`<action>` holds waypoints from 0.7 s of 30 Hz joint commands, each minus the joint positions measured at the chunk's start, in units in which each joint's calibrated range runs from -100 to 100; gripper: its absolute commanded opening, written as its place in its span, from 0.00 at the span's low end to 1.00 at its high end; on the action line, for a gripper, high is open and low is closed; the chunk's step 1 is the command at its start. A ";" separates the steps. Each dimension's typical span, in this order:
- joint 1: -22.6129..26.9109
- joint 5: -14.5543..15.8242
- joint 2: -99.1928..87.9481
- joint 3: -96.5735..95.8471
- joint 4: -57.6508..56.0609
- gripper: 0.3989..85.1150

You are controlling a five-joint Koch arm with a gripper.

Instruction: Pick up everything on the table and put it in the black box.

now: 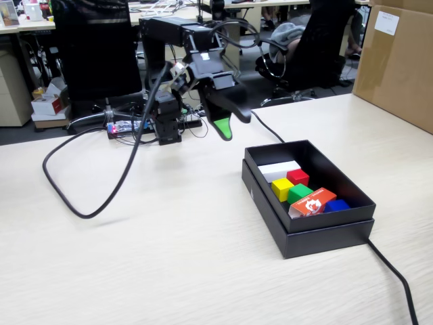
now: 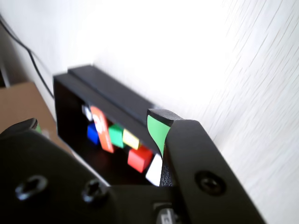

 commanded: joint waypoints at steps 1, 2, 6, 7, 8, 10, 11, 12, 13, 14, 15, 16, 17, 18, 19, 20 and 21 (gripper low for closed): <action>-1.81 -2.05 -7.46 -2.00 7.15 0.54; -2.25 -2.05 -8.38 -3.81 7.23 0.54; -3.42 -1.76 -12.05 -10.79 7.23 0.58; -3.76 -1.56 -12.97 -12.61 7.23 0.58; -3.96 -1.27 -14.00 -14.51 7.23 0.59; -4.15 -0.93 -16.18 -18.86 8.01 0.59; -4.20 -0.83 -17.45 -21.22 8.70 0.60; -4.30 -0.78 -18.13 -23.58 9.91 0.61; -4.44 -0.78 -19.05 -25.75 11.38 0.61; -4.59 -0.78 -19.97 -27.84 13.54 0.60; -4.74 -0.78 -20.89 -29.83 15.61 0.60; -4.88 -0.83 -21.81 -31.56 17.43 0.60; -5.03 -0.83 -22.72 -33.01 18.90 0.60; -5.18 -0.78 -23.41 -34.37 20.11 0.60; -5.23 -0.78 -23.87 -35.64 20.88 0.60; -5.32 -0.63 -24.56 -37.27 21.75 0.60; -5.32 -0.63 -25.25 -39.17 22.61 0.60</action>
